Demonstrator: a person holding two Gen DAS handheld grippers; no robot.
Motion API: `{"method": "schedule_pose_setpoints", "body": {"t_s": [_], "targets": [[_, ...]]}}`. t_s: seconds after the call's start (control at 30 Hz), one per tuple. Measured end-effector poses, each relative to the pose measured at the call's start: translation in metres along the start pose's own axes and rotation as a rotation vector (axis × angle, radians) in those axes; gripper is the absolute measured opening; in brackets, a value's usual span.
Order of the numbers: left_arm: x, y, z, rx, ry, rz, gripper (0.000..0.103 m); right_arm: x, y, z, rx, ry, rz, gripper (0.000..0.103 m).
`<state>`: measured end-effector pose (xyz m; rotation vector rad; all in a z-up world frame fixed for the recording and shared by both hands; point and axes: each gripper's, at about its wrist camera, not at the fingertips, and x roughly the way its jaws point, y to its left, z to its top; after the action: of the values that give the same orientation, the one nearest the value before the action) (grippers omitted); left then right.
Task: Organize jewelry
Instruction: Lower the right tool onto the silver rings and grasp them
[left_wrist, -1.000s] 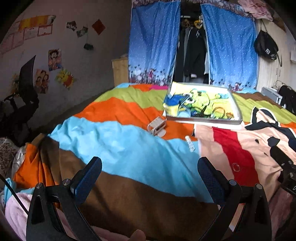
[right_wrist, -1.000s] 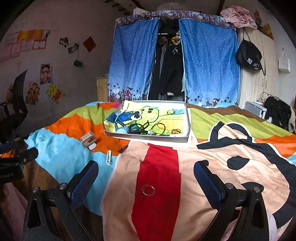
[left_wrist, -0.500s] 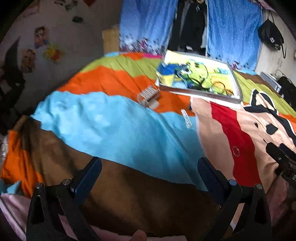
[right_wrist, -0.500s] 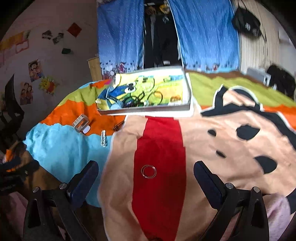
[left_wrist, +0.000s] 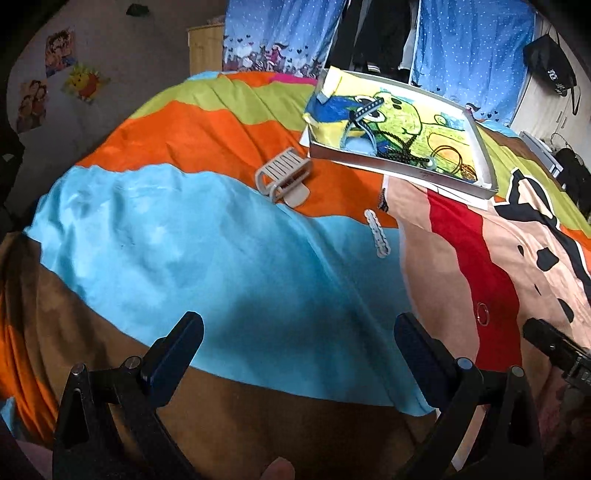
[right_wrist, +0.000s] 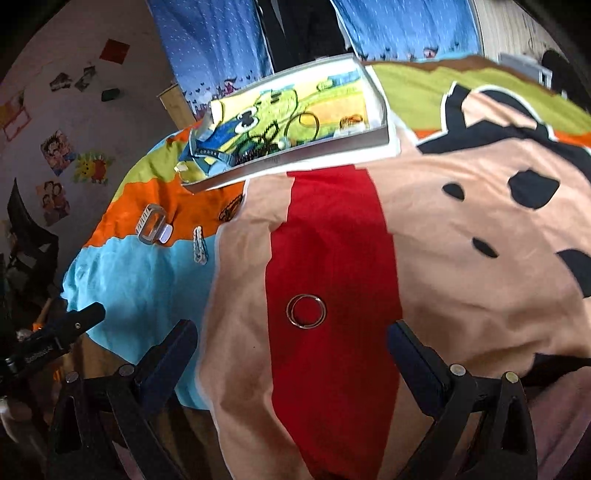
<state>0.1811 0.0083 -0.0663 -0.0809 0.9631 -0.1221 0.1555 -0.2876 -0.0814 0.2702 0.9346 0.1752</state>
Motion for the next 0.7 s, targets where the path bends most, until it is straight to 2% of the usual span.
{"method": "schedule_pose_setpoints", "body": {"t_s": [0.17, 0.47, 0.7], "targets": [[0.005, -0.001, 0.002, 0.002, 0.015, -0.013, 0.101, 0.011, -0.003, 0.002, 0.018, 0.040, 0.016, 0.085], [0.012, 0.000, 0.006, -0.021, 0.030, -0.045, 0.101, 0.025, -0.003, 0.002, 0.020, 0.081, 0.005, 0.071], [0.019, -0.008, 0.012, 0.002, 0.025, -0.065, 0.101, 0.033, -0.005, 0.002, 0.031, 0.102, -0.007, 0.063]]}}
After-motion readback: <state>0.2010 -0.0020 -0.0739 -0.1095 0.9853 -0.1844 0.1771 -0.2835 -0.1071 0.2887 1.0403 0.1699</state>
